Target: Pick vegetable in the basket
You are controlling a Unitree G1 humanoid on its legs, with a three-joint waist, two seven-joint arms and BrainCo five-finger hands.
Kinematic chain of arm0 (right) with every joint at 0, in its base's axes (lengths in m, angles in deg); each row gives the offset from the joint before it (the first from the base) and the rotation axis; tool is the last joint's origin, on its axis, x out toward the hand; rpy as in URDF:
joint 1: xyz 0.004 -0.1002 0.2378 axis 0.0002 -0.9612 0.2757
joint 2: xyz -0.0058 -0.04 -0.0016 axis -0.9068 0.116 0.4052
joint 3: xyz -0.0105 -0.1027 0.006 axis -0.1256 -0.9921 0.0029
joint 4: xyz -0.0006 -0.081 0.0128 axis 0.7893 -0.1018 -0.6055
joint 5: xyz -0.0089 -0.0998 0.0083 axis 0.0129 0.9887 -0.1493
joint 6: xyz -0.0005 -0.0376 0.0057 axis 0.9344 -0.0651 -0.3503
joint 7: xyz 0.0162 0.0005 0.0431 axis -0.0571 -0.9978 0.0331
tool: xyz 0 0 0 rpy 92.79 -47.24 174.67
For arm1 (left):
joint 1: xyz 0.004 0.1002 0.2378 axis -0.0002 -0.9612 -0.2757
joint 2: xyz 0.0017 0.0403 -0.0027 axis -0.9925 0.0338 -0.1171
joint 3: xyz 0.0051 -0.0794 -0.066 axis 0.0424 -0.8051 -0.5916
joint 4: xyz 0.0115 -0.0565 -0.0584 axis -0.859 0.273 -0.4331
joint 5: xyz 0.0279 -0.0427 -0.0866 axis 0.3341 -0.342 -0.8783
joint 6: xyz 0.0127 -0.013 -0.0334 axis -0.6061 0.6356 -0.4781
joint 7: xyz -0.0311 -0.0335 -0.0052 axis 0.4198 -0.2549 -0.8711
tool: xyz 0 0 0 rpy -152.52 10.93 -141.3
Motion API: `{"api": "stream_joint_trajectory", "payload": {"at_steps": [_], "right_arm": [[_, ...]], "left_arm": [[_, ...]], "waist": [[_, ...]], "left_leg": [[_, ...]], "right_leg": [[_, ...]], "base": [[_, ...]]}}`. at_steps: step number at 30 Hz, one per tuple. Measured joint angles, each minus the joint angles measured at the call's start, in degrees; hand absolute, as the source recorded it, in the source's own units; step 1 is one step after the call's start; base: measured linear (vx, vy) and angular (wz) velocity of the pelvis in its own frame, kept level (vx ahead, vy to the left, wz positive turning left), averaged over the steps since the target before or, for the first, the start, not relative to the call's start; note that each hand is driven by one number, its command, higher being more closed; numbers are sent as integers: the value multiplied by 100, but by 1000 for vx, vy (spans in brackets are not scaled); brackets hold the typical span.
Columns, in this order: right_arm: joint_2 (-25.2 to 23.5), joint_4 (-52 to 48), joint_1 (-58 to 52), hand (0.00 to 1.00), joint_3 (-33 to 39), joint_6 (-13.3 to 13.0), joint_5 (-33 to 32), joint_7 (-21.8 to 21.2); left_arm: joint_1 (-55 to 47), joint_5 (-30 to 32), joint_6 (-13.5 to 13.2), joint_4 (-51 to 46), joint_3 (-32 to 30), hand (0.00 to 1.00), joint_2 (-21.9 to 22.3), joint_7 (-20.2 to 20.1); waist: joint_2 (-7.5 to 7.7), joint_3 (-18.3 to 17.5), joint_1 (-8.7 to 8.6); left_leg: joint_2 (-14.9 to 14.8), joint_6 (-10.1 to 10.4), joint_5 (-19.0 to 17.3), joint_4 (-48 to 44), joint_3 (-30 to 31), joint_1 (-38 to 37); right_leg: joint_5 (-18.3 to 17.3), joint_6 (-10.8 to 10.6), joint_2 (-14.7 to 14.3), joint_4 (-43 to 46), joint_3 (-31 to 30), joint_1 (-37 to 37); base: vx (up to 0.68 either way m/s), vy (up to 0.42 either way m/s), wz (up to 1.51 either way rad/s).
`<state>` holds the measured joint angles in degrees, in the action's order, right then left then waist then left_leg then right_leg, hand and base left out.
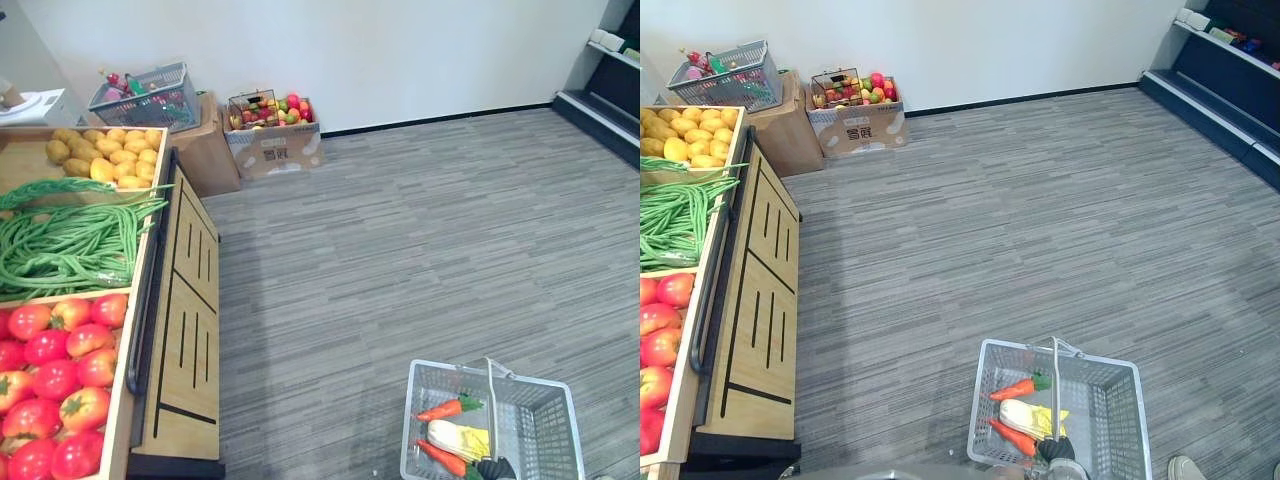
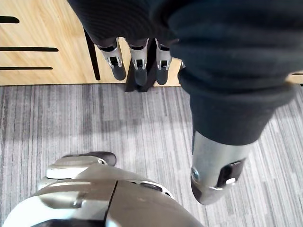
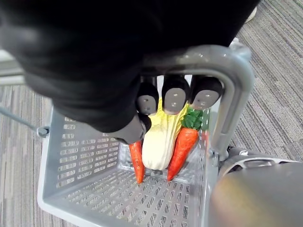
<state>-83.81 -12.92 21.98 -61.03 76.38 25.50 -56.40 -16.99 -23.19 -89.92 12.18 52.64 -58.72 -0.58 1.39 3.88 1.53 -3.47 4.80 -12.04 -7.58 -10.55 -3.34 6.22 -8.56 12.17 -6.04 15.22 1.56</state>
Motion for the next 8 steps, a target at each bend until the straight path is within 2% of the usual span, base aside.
{"api": "stream_joint_trajectory", "payload": {"at_steps": [8], "right_arm": [[-20,196,-10,100,6,0,-173,-44]], "left_arm": [[68,-4,-4,215,113,0,-24,-68]], "waist": [[-53,-61,12]], "left_leg": [[17,0,0,166,37,-313]], "right_leg": [[-1,2,-4,-3,67,212]], "base": [[24,-12,-2]]}}
